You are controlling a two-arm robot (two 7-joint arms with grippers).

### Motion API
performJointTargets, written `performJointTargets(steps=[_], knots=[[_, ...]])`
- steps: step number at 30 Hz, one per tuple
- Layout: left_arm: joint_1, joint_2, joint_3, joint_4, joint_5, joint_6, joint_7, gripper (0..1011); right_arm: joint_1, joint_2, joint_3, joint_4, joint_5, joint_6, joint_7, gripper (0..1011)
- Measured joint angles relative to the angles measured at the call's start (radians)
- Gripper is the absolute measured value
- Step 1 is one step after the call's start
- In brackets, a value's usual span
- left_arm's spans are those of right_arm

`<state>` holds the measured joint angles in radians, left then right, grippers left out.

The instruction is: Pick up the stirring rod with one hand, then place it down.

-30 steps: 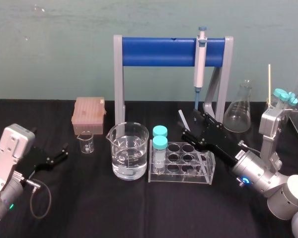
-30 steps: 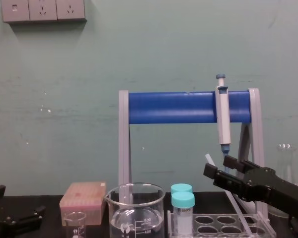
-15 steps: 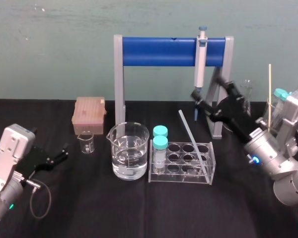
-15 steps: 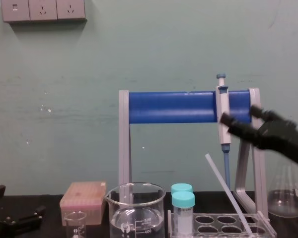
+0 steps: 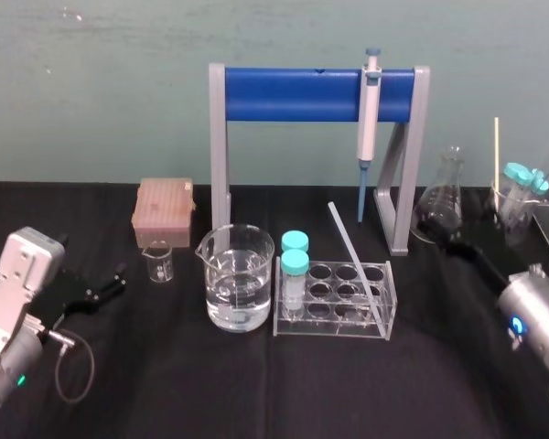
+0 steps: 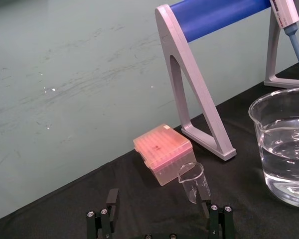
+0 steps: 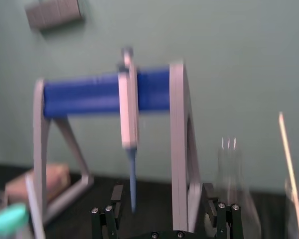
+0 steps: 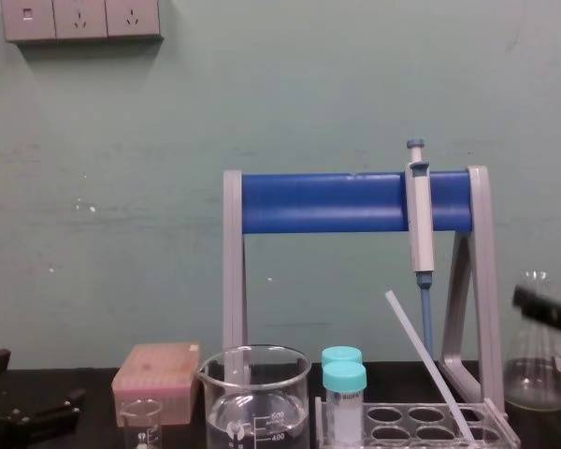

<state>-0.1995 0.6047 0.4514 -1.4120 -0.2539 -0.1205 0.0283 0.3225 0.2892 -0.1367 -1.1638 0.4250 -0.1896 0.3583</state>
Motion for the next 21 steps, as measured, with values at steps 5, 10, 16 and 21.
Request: performJointTargets(steps=[5, 10, 16, 21], knots=[[0.000, 0.000, 0.000, 0.000, 0.000, 0.000, 0.000, 1000, -0.036, 0.021, -0.010, -0.028, -0.002, 0.112, -0.003, 1003], [0.000, 0.000, 0.000, 0.000, 0.000, 0.000, 0.000, 1000, -0.038, 0.025, -0.021, -0.025, -0.007, 0.141, -0.001, 1003], [0.000, 0.000, 0.000, 0.000, 0.000, 0.000, 0.000, 1000, -0.037, 0.025, -0.019, -0.025, -0.007, 0.141, 0.000, 1003], [0.000, 0.000, 0.000, 0.000, 0.000, 0.000, 0.000, 1000, -0.037, 0.025, -0.019, -0.025, -0.007, 0.139, 0.000, 1003]])
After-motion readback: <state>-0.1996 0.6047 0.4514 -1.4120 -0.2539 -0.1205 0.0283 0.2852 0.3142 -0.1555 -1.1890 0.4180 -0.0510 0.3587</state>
